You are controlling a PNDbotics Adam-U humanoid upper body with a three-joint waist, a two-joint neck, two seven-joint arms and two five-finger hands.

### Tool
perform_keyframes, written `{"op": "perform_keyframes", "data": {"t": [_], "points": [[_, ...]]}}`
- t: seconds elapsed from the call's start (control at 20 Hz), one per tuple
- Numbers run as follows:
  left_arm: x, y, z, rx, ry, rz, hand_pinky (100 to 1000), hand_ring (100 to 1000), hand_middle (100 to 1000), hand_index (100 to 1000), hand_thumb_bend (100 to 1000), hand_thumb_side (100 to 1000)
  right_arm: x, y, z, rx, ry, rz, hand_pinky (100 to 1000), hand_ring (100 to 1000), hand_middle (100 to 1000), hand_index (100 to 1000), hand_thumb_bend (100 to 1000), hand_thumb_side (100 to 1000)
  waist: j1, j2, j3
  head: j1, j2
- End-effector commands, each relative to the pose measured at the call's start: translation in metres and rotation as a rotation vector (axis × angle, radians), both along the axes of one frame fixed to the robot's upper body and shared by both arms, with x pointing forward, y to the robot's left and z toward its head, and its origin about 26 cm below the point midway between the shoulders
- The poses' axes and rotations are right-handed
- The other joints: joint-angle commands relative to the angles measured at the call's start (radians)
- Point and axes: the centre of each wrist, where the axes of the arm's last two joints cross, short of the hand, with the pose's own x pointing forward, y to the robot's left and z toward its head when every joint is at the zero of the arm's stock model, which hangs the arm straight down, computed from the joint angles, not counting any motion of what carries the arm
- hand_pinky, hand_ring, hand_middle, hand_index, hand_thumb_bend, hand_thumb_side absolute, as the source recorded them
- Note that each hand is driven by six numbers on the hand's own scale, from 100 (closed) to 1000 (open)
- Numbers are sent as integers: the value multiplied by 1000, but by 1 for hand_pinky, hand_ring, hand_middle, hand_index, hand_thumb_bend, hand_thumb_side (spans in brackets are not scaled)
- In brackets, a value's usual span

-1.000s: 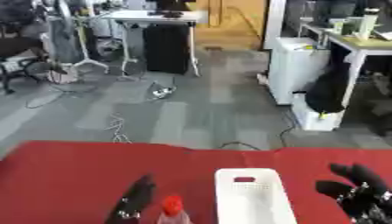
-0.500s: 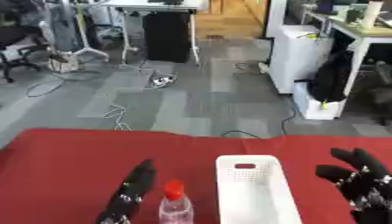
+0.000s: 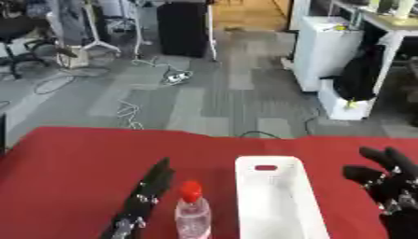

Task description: Pick up objects on the table and place them in the box.

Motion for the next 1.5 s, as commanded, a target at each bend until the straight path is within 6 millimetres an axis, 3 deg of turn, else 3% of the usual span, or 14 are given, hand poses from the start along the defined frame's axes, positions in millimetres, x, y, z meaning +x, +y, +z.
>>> {"op": "perform_keyframes", "data": {"t": [0.05, 0.2, 0.65, 0.75, 0.85, 0.9, 0.95, 1.0, 1.2, 1.5], "points": [[1, 3, 5, 41, -2, 21, 976, 1000, 1000, 930, 536, 675, -1, -3, 4, -10, -15, -11, 870, 828, 920, 1000, 324, 836, -1, -20, 0, 5, 65], [2, 4, 5, 73, 13, 36, 978, 1000, 1000, 923, 540, 688, -1, -3, 3, -9, -13, -13, 870, 828, 920, 1000, 325, 836, -2, -18, 0, 4, 114], [10, 3, -1, 77, 23, 60, 980, 1000, 1000, 912, 560, 733, -1, -2, 4, -10, -15, -12, 871, 828, 920, 1000, 329, 837, -1, -9, -4, -5, 184], [12, 4, -3, 78, 23, 67, 980, 1000, 1000, 912, 564, 733, -1, -2, 4, -9, -15, -13, 871, 828, 920, 1000, 329, 838, 0, -7, -4, -6, 191], [15, 4, -4, 82, 26, 76, 950, 1000, 1000, 910, 633, 669, -1, -3, 4, -9, -16, -15, 871, 828, 920, 1000, 331, 838, 0, -5, -4, -5, 194], [16, 5, -5, 84, 29, 80, 925, 1000, 1000, 921, 723, 550, -1, -3, 4, -9, -16, -15, 871, 828, 919, 1000, 331, 838, 0, -5, -4, -4, 195], [17, 5, -6, 85, 33, 86, 925, 1000, 1000, 921, 723, 550, -1, -3, 4, -9, -15, -16, 871, 828, 919, 1000, 331, 838, 0, -5, -4, -2, 196], [19, 5, -6, 85, 39, 93, 917, 1000, 1000, 903, 773, 480, -1, -3, 4, -10, -15, -16, 871, 828, 919, 1000, 333, 838, 1, -4, -4, 1, 196], [29, 7, -5, 61, 77, 106, 933, 1000, 1000, 907, 797, 444, -1, -3, 3, -13, -12, -15, 871, 828, 919, 1000, 335, 840, 2, -6, -5, 9, 195], [42, 15, 18, 3, 86, 55, 950, 1000, 1000, 893, 791, 451, -1, -3, 1, -15, -6, -14, 871, 828, 919, 1000, 337, 842, 4, -12, -5, 17, 190]]}}
